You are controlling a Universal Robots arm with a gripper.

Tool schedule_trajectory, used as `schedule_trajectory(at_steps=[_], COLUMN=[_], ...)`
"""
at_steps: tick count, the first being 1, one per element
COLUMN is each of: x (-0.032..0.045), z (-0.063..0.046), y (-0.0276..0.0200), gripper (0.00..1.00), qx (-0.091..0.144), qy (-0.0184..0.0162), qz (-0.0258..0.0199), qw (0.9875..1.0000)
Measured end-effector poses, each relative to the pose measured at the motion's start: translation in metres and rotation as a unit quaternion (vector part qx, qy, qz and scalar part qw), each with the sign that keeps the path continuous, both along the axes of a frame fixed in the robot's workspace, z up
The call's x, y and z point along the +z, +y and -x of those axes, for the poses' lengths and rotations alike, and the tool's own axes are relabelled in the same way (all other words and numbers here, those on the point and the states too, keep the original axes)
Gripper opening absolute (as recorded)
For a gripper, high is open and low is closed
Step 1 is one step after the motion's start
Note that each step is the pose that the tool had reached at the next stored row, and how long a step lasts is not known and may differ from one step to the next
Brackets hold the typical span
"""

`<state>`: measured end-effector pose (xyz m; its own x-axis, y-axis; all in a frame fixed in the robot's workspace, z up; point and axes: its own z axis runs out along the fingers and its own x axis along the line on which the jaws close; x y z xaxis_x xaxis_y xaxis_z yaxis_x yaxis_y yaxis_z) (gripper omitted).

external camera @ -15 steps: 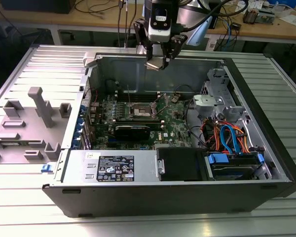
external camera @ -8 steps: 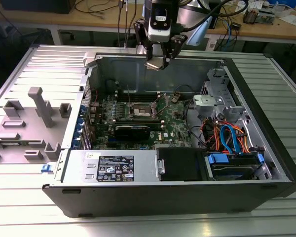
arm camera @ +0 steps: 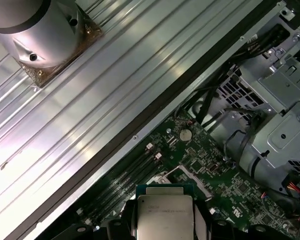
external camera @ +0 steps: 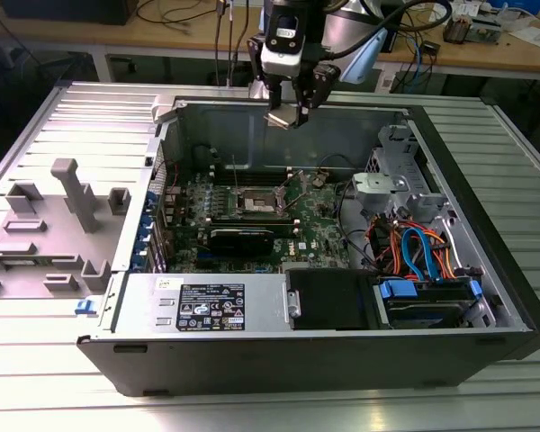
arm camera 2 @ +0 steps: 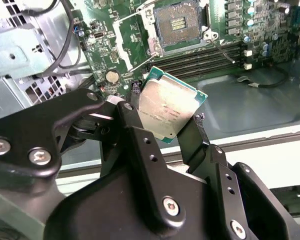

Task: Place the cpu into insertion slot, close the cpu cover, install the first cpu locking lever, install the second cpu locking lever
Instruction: 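Place the cpu into insertion slot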

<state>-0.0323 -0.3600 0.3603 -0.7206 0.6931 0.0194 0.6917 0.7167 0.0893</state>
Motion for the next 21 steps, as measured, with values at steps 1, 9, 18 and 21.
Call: schedule_trajectory(at_steps=[1,9,18,21], x=[-0.0001,-0.0007,-0.0027,-0.0034], z=[0.0,0.0,0.0,0.0], y=[0.0,0.0,0.0,0.0], gripper=[0.55,0.55,0.55,0.55], qx=[-0.006,-0.066,-0.162,-0.195], qy=[0.0,0.0,0.0,0.0], qz=[0.0,0.0,0.0,0.0], qw=[1.0,0.9978,0.9867,0.9808])
